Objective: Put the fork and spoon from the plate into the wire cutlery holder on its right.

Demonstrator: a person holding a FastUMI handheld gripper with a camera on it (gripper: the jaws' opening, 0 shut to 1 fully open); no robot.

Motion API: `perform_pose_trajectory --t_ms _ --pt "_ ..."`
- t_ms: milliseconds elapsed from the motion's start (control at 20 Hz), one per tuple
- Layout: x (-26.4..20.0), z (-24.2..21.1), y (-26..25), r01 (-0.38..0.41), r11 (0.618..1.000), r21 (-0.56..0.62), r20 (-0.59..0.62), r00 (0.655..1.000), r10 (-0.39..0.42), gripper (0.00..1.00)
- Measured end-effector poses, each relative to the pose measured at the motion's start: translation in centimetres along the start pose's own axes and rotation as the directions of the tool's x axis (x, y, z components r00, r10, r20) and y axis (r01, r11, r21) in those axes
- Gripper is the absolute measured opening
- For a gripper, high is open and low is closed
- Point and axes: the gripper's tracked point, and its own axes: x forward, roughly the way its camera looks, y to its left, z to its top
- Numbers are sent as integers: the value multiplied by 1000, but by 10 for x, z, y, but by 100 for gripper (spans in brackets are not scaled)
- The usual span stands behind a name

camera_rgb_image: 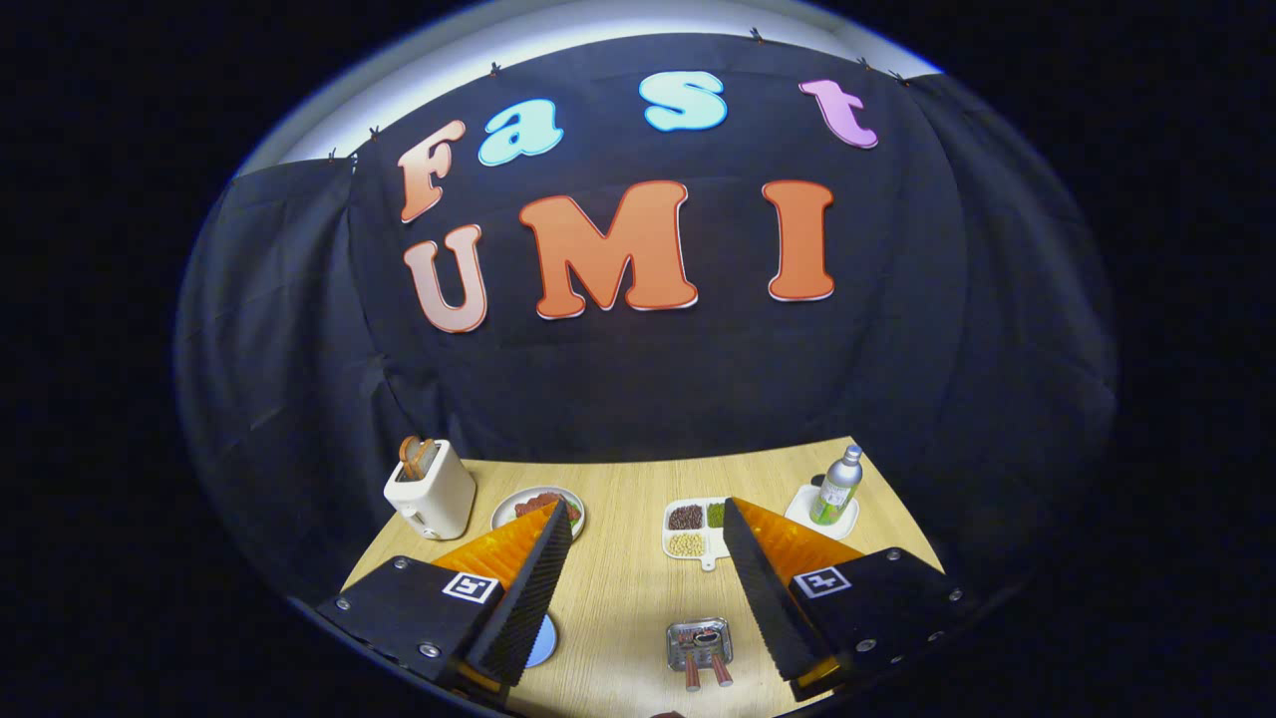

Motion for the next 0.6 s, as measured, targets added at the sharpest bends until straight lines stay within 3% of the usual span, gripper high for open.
perform_pose_trajectory --t_ms 200,600 --pt "-9 29 9 -19 999 -32 137 990 24 92" --pt "-21 70 11 26 993 -113 324 946 12 92"
